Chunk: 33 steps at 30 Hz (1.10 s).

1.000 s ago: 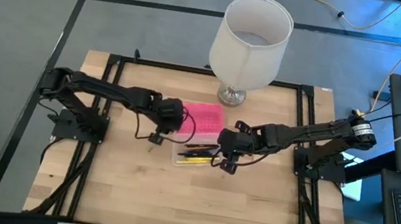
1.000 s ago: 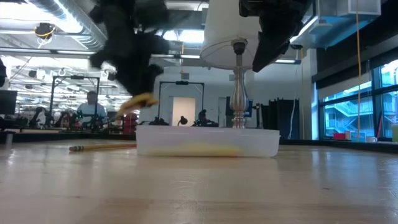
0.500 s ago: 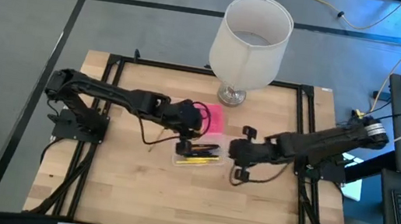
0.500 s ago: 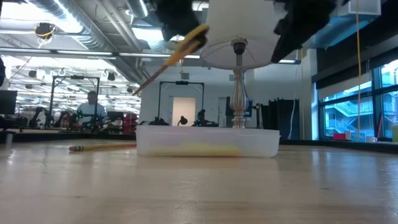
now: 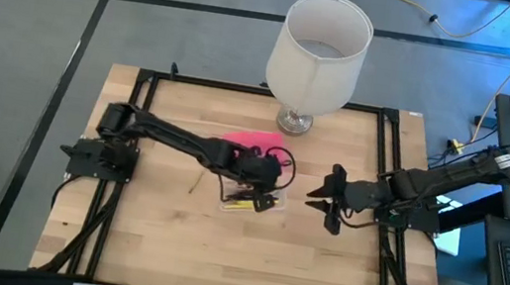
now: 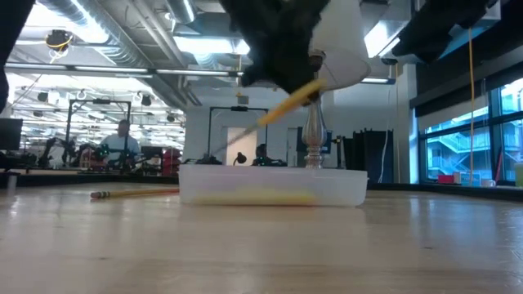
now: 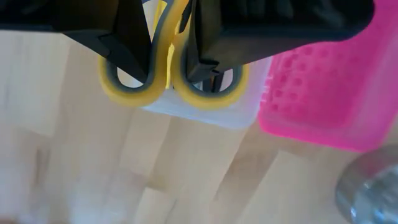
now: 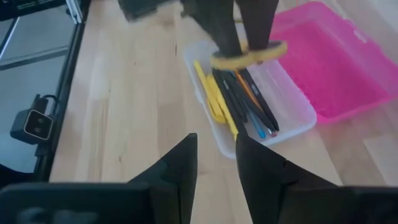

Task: Pick & place school supplies into a supply box
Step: Put the yellow scissors into the supply box

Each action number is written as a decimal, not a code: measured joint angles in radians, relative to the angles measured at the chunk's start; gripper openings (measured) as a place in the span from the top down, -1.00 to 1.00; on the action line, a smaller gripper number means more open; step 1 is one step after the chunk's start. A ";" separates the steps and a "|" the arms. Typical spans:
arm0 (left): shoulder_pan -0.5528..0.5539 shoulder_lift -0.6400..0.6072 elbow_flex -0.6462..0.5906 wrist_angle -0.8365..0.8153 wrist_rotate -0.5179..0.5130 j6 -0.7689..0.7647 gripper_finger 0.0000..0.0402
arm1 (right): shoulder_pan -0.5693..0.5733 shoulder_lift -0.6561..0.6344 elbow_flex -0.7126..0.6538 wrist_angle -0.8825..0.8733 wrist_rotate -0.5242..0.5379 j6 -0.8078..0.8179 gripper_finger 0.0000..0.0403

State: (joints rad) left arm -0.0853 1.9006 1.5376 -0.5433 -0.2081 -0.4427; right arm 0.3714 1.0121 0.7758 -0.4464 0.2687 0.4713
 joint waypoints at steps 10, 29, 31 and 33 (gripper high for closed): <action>0.007 0.100 0.010 0.000 0.001 -0.125 0.65 | 0.000 0.001 -0.011 -0.003 0.000 -0.053 0.43; 0.016 0.113 0.010 -0.161 0.053 -0.015 0.59 | 0.000 0.001 -0.011 -0.002 0.000 -0.059 0.43; 0.016 0.113 0.010 -0.160 0.053 -0.015 0.55 | 0.000 0.001 -0.011 -0.002 0.000 -0.058 0.43; 0.016 0.113 0.010 -0.161 0.054 -0.014 0.51 | 0.000 0.001 -0.011 -0.002 0.000 -0.055 0.43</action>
State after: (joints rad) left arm -0.0692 2.0132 1.5478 -0.7040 -0.1539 -0.4570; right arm 0.3710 1.0134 0.7650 -0.4486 0.2687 0.4160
